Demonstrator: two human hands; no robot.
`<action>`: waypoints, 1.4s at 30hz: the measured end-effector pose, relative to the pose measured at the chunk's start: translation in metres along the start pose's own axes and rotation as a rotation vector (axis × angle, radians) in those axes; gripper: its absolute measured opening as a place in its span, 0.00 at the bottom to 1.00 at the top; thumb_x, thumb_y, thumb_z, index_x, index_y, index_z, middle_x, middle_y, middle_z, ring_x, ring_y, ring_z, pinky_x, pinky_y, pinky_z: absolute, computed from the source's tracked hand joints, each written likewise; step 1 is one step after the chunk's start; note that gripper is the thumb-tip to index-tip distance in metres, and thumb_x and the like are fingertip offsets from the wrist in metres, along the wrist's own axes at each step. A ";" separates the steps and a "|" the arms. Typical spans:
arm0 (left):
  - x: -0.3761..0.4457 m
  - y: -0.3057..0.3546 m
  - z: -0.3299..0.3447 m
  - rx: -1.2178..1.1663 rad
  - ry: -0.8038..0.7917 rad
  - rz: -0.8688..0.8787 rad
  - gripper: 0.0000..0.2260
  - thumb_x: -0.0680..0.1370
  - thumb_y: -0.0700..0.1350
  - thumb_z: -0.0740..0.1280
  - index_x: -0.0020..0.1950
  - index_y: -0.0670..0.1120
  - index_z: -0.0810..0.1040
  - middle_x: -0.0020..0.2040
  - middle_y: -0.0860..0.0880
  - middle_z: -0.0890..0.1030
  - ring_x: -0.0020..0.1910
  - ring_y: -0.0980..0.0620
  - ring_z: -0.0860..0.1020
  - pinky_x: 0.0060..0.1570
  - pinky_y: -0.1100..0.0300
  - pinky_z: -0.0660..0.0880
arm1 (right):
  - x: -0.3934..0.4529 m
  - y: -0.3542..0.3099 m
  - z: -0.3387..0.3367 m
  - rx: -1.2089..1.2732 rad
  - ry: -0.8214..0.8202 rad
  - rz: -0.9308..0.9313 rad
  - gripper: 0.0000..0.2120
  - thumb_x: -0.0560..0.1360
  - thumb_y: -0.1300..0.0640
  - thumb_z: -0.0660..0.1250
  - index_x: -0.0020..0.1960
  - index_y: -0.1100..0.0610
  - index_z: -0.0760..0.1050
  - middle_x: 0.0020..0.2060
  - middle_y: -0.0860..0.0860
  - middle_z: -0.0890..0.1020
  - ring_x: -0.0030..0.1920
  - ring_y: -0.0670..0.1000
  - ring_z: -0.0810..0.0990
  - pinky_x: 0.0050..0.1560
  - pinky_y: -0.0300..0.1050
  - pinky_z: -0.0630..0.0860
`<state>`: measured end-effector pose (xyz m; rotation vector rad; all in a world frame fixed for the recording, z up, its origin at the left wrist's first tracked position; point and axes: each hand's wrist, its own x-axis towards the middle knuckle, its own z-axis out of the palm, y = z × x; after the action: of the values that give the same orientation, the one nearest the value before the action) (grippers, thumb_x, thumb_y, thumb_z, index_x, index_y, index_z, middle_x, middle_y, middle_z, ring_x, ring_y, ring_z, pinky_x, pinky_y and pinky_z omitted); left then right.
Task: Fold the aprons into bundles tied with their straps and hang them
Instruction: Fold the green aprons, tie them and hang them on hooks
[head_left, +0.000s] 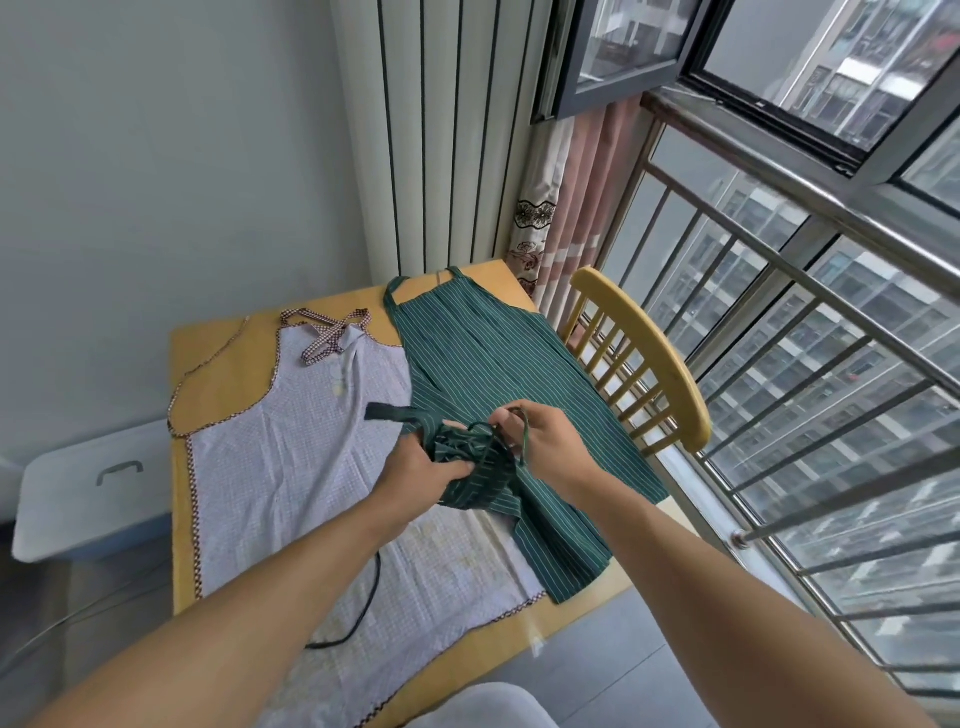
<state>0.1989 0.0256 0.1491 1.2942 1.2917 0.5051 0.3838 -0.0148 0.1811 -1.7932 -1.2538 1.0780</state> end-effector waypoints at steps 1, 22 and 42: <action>-0.001 -0.001 0.002 0.014 -0.019 0.013 0.13 0.73 0.44 0.78 0.56 0.51 0.82 0.51 0.51 0.86 0.53 0.51 0.83 0.57 0.49 0.81 | 0.001 0.001 0.003 0.033 0.009 0.038 0.14 0.82 0.46 0.65 0.49 0.55 0.83 0.43 0.51 0.87 0.46 0.51 0.85 0.52 0.54 0.83; -0.001 0.000 0.007 0.090 -0.005 -0.002 0.14 0.73 0.40 0.78 0.54 0.51 0.79 0.47 0.53 0.82 0.46 0.57 0.79 0.39 0.65 0.74 | -0.011 -0.001 0.018 -0.280 -0.126 0.025 0.12 0.82 0.52 0.67 0.63 0.50 0.82 0.49 0.48 0.86 0.48 0.50 0.84 0.49 0.48 0.83; -0.013 0.014 0.015 0.596 0.200 0.088 0.17 0.73 0.54 0.76 0.54 0.46 0.77 0.49 0.49 0.81 0.46 0.47 0.79 0.39 0.57 0.74 | -0.015 -0.010 0.026 -0.669 0.024 -0.010 0.14 0.84 0.57 0.62 0.48 0.65 0.81 0.47 0.58 0.78 0.48 0.58 0.76 0.45 0.52 0.74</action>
<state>0.2138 0.0124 0.1636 1.8328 1.6304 0.3224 0.3535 -0.0246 0.1824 -2.2605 -1.7427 0.6583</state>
